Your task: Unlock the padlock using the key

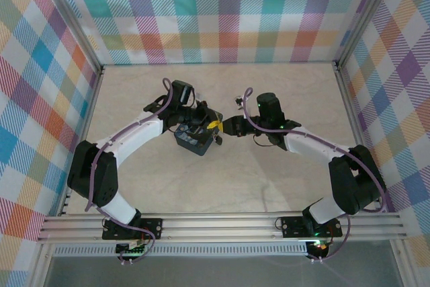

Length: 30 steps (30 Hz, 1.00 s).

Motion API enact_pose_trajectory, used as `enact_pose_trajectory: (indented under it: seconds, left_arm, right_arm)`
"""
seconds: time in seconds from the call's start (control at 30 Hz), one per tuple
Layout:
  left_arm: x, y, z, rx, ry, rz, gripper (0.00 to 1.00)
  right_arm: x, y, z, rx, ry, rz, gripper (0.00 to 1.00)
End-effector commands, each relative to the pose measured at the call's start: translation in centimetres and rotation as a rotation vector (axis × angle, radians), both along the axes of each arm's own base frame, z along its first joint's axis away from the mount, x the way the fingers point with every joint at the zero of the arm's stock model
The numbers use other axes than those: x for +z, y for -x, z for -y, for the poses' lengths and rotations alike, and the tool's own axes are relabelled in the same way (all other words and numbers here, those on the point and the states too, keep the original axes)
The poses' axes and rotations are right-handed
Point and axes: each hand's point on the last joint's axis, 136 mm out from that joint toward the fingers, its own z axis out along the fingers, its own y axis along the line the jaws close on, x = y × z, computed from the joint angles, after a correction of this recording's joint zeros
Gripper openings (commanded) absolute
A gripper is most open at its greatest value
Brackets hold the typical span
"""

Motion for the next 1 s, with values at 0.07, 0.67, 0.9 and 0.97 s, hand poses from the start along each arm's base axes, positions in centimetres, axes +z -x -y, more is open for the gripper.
enact_pose_trajectory:
  seconds: [0.07,0.67,0.9,0.97]
  left_arm:
    - [0.7,0.4,-0.5,0.005,0.021,0.004,0.0]
    - [1.0,0.5,-0.6,0.024,0.035,-0.04,0.0]
    - [3.7,-0.1,0.0,-0.101,0.053,0.249,0.0]
    - [4.3,0.1,0.3,-0.155,0.072,0.301,0.0]
  right_arm:
    - [1.3,-0.7,1.0,-0.045,-0.03,0.042,0.37]
    - [1.9,0.5,0.6,0.069,0.224,0.52,0.37]
    - [3.2,-1.0,1.2,0.025,0.065,0.37,0.42]
    - [3.9,-0.6,1.5,0.022,0.021,0.347,0.44]
